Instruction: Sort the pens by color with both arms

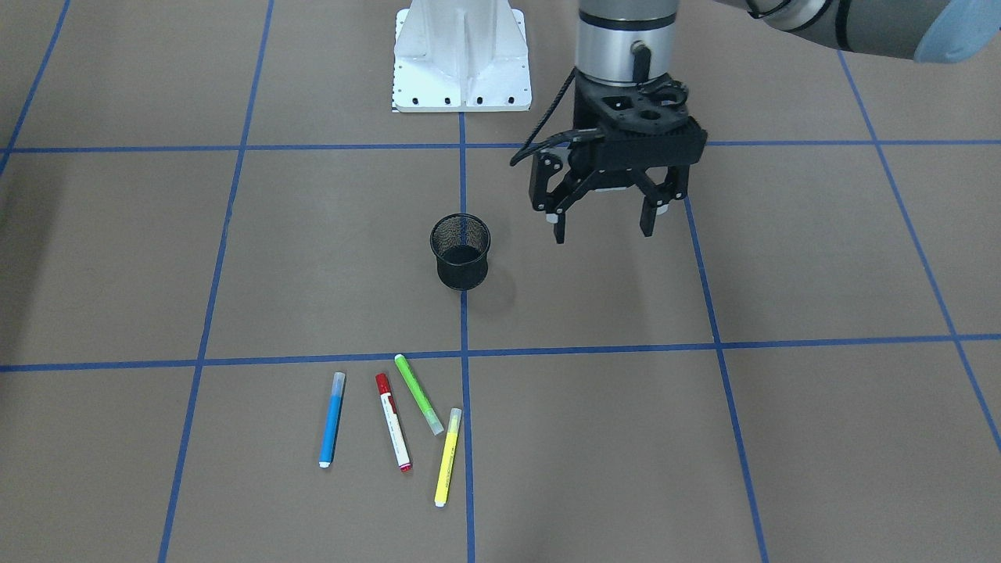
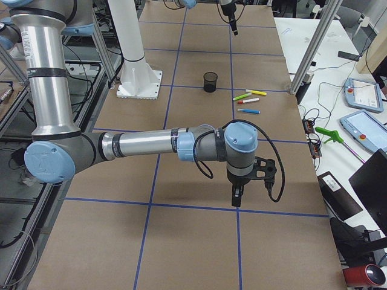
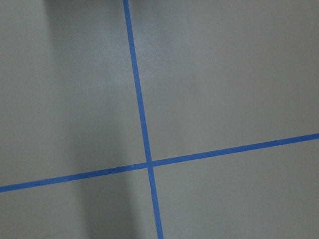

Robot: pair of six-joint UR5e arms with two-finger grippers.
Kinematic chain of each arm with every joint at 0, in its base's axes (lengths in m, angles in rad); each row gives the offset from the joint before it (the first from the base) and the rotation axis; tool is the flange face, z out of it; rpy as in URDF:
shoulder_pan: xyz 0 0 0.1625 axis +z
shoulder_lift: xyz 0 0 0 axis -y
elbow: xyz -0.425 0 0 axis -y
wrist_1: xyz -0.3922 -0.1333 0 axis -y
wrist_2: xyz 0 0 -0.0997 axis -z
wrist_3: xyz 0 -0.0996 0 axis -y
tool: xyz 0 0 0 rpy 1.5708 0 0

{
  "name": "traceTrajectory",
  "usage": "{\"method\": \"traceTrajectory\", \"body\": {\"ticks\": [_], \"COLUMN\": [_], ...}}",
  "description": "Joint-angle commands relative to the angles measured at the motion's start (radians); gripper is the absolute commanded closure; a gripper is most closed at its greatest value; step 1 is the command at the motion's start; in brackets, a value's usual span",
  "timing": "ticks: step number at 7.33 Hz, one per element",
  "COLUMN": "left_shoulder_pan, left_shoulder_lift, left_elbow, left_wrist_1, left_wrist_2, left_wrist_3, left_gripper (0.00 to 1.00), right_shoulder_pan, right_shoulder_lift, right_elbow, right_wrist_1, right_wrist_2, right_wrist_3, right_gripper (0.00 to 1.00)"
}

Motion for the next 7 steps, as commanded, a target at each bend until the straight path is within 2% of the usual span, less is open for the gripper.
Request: {"method": "traceTrajectory", "body": {"ticks": [1,3,5,7], "left_shoulder_pan": [-0.157,-0.292,-0.363,-0.401], "left_shoulder_lift": [0.152,0.284,0.359,0.43], "left_elbow": [-0.101,-0.12,-0.077,-0.071], "left_wrist_1": [0.051,0.052,0.048,0.04], "left_wrist_2": [-0.281,-0.413,-0.418,-0.418], "left_wrist_3": [0.179,0.4,0.56,0.623], "left_gripper": [0.01,0.01,0.01,0.01], "right_shoulder_pan": [0.0,0.0,0.0,0.0], "right_shoulder_lift": [0.003,-0.003,-0.005,-0.004], "right_elbow": [-0.005,-0.007,-0.001,-0.004], "right_wrist_1": [-0.002,-0.002,0.0,0.0], "right_wrist_2": [0.0,-0.003,-0.028,-0.028], "right_wrist_3": [0.003,0.001,0.001,0.012], "right_gripper": [0.0,0.0,0.0,0.0]}}
